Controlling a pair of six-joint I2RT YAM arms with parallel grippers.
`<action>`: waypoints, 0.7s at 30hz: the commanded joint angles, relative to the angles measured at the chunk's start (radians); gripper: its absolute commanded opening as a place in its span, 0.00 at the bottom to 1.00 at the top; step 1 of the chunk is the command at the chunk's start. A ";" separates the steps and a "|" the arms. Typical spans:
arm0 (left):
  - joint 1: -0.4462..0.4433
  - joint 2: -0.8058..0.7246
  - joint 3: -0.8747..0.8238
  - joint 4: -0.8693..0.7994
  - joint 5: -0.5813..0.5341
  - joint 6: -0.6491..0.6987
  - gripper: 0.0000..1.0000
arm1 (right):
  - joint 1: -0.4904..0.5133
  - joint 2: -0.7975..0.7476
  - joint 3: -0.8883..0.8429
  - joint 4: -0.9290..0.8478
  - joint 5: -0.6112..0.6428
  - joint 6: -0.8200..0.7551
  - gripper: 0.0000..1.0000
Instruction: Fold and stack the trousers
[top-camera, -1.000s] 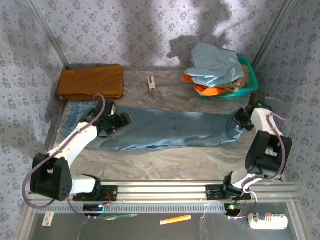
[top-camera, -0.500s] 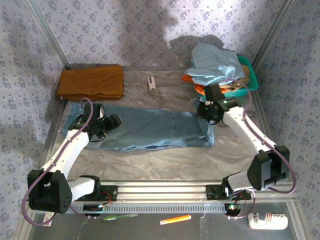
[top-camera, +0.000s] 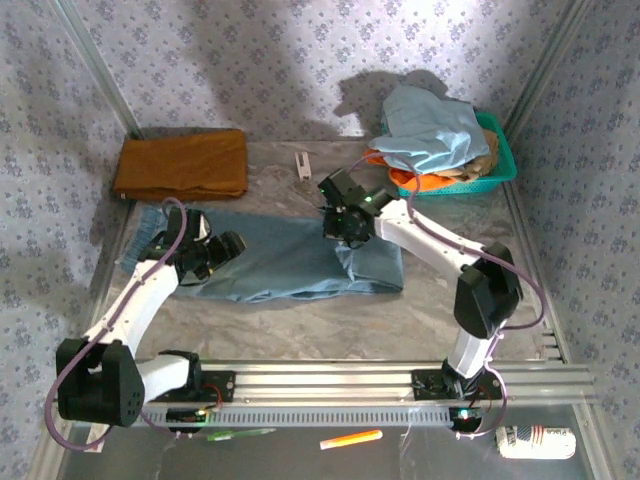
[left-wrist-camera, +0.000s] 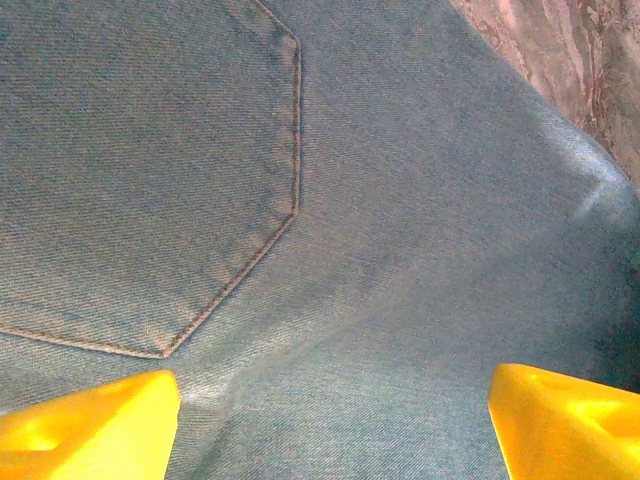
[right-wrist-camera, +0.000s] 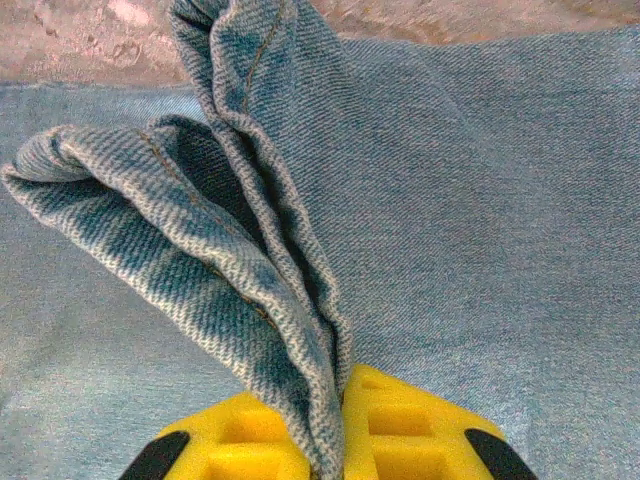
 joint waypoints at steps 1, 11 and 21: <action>0.007 -0.017 -0.019 0.013 0.026 0.012 0.81 | 0.032 0.090 0.089 -0.008 0.007 0.076 0.00; 0.007 -0.016 -0.025 0.017 0.037 0.004 0.82 | 0.112 0.207 0.218 0.043 -0.147 0.040 0.68; -0.049 0.021 -0.005 0.044 0.033 -0.031 0.81 | -0.029 -0.086 -0.059 0.062 -0.146 -0.069 0.68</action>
